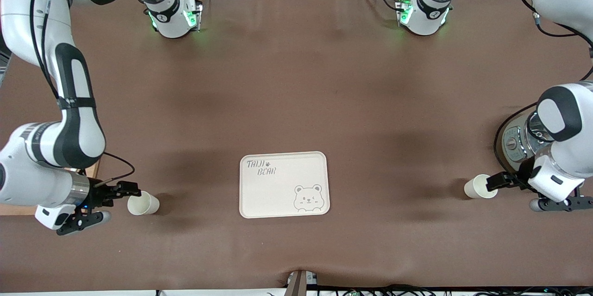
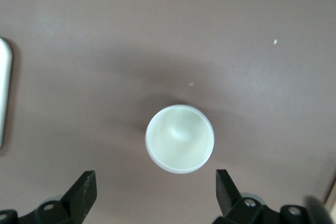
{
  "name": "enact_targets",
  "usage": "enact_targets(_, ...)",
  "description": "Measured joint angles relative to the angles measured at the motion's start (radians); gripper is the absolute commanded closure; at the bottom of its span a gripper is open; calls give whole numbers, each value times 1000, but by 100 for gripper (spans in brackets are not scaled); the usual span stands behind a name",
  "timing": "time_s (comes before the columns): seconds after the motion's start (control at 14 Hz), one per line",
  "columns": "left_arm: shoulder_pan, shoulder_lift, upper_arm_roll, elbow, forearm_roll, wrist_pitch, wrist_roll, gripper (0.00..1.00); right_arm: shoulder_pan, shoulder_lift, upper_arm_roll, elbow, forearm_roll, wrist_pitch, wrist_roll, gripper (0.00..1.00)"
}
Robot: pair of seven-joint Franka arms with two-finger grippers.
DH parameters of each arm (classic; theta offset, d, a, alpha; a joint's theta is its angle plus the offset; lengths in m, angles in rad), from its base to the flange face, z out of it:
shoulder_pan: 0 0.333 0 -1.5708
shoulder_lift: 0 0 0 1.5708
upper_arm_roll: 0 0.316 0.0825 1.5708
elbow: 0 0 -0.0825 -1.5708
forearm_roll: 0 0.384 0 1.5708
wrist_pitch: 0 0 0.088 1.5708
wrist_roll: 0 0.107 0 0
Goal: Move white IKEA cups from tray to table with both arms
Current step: 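Open both grippers and lift them away from the cups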
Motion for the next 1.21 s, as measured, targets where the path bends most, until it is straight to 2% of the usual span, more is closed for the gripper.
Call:
enact_targets(0.14, -27, -43, 0, 0, 0, -59, -41, 0, 8, -53, 0, 21, 0, -101, 58, 0)
enact_targets(0.43, -58, -134, 0, 0, 24, -170, -81, 0, 11, -237, -3, 33, -1, -308, 180, 0)
enact_targets(0.64, -73, -197, 0, 2, 37, -231, -88, 0, 10, -329, -6, 19, -13, -411, 285, 0)
enact_targets(0.86, -78, -242, 0, 23, 56, -307, -88, 0, 10, -375, -8, -60, -27, -405, 323, 0)
enact_targets(1.21, -79, -266, 0, 96, 79, -425, -88, 0, 10, -386, -11, -149, -50, -360, 328, 0)
